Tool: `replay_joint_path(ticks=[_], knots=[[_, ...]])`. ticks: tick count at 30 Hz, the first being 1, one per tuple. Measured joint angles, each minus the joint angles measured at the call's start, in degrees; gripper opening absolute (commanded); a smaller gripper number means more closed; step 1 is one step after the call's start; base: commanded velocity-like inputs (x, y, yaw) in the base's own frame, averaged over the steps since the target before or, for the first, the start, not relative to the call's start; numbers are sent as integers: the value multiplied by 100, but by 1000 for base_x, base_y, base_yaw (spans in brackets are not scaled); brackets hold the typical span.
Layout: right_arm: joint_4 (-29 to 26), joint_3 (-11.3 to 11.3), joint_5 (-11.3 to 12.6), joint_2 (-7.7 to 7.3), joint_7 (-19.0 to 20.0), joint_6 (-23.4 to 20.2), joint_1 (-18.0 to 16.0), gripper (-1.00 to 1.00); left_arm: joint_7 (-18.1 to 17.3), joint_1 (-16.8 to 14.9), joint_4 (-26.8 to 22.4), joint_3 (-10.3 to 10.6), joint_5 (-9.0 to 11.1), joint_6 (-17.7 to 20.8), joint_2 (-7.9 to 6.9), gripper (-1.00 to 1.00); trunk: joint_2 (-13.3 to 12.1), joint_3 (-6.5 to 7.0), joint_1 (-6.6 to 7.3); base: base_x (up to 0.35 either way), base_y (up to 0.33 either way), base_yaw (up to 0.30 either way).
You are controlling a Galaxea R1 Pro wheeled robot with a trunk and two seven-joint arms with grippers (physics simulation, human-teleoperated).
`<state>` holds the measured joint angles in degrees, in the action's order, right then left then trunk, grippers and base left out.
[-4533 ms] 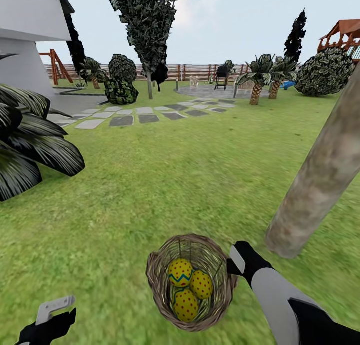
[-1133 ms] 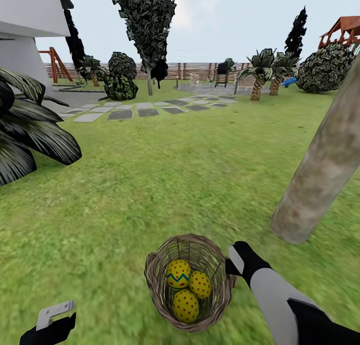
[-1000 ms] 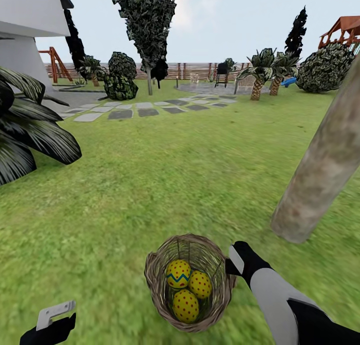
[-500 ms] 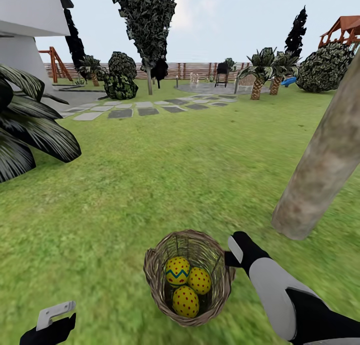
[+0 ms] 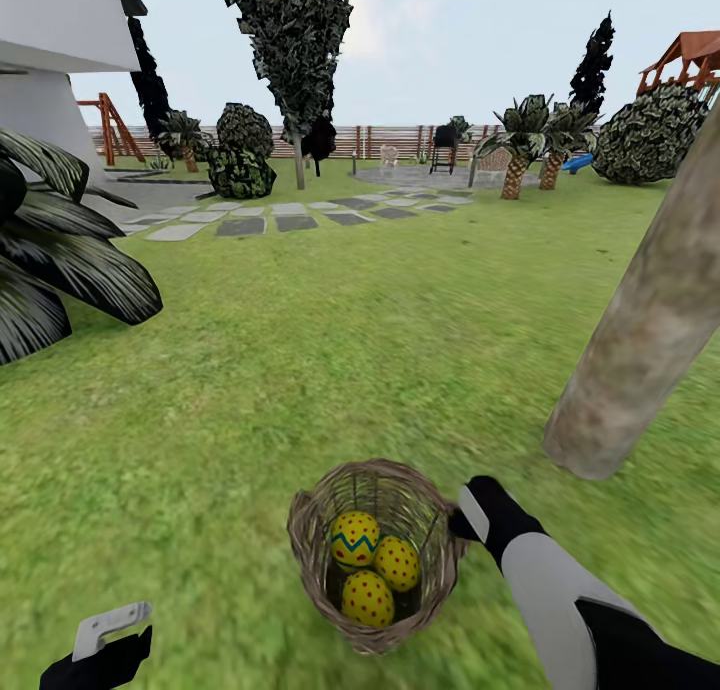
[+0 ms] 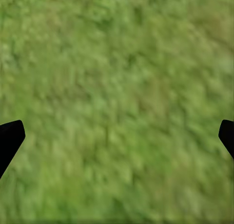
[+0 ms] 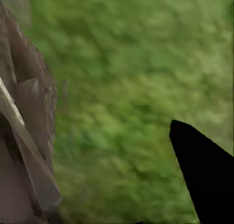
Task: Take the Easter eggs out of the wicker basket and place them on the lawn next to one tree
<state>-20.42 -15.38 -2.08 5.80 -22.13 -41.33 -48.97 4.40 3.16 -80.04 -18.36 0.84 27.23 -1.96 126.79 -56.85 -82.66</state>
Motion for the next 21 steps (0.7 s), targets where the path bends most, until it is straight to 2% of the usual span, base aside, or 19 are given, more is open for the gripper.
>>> replay_joint_path(ticks=[12,17,21], knots=[[-7,-12,78,2,16,21,0,100,-7,0,2,0,2,0,-3,100,0,0,0,0,0,0],[252,-24,133,4,38,47,0,100,-7,-1,4,1,2,0,-3,100,-200,89,108,0,0,0],[258,-36,174,4,46,51,3,100,-7,-1,-1,1,2,0,-3,100,-360,160,196,0,0,0]])
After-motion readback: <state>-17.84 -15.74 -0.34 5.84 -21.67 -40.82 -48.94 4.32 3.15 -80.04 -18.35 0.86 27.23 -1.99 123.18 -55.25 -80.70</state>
